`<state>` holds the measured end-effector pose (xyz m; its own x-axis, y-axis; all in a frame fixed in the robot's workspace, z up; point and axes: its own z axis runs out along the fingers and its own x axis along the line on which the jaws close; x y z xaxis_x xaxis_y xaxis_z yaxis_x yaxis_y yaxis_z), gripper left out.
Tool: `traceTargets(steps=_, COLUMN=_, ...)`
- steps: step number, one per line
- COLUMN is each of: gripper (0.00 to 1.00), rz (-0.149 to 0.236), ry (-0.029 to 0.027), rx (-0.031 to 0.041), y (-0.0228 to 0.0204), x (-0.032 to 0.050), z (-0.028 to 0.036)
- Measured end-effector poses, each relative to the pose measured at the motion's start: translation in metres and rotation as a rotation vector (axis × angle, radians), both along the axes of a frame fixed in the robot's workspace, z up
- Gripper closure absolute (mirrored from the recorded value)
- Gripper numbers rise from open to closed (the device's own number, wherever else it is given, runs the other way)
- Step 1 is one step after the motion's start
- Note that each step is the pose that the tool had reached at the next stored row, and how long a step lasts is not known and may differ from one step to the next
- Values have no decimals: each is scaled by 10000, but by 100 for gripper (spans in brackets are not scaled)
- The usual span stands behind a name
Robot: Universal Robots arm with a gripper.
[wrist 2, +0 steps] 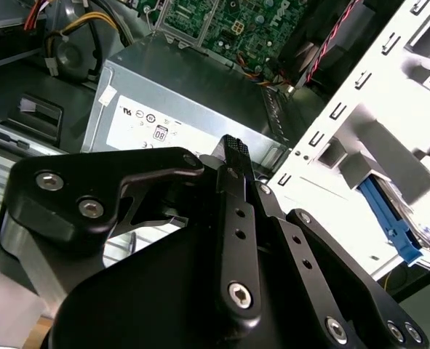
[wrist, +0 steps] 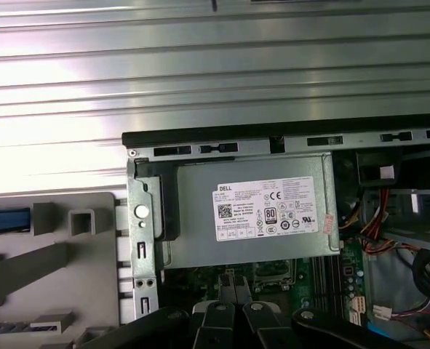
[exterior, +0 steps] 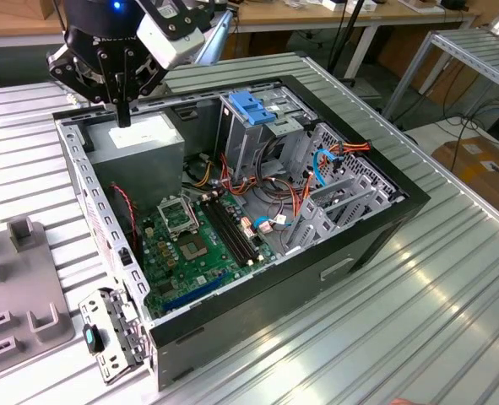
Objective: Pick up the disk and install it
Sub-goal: 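Reach for the disk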
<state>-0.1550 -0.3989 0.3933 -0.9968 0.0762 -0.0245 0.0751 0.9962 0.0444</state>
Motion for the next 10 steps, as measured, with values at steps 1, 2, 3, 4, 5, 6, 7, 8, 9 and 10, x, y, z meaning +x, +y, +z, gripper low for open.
traceTargets(steps=1, gripper=89, rz=0, ry=0, rx=0, y=0, x=-5, z=0)
traceTargets(steps=2, gripper=89, rz=-1, ry=0, rx=0, y=0, x=-8, z=0)
traceTargets(steps=3, gripper=89, rz=0, ry=0, rx=0, y=0, x=-15, z=0)
traceTargets(steps=4, gripper=89, rz=0, ry=0, rx=0, y=0, x=-22, z=0)
traceTargets(steps=5, gripper=89, rz=0, ry=0, rx=0, y=0, x=-32, z=0)
traceTargets(steps=6, gripper=89, rz=0, ry=-1, rx=1, y=0, x=-44, z=0)
traceTargets(steps=7, gripper=89, rz=0, ry=0, rx=0, y=0, x=-54, z=0)
traceTargets(steps=8, gripper=89, rz=0, ry=0, rx=0, y=0, x=-59, z=0)
traceTargets(steps=9, gripper=89, rz=0, ry=0, rx=0, y=0, x=-65, z=0)
traceTargets(steps=10, gripper=89, rz=0, ry=-1, rx=0, y=0, x=-73, z=0)
